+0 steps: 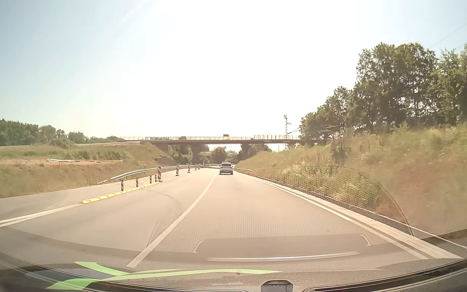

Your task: Follow the waypoints while adhering to traffic rules and regulations

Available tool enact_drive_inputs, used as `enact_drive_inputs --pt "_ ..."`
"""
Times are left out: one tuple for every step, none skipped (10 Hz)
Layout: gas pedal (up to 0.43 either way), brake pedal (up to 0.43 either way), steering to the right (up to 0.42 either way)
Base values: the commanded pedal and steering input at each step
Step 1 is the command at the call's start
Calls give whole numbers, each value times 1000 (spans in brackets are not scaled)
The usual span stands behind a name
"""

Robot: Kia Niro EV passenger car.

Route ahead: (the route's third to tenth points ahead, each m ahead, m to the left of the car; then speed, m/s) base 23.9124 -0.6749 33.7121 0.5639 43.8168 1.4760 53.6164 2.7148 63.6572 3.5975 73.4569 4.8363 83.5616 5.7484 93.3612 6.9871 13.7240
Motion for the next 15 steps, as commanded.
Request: enact_drive_inputs --pt "268 0 -36" --pt "280 0 -31" --pt "280 0 -27" --pt "287 0 -24" --pt "319 0 -19" --pt "319 0 -14" --pt "319 0 -10" --pt "319 0 -9" --pt "319 0 -9" --pt "287 0 -9" --pt "280 0 -9" --pt "280 0 -9" --pt "287 0 -9" --pt "287 0 -9" --pt "287 0 -9"
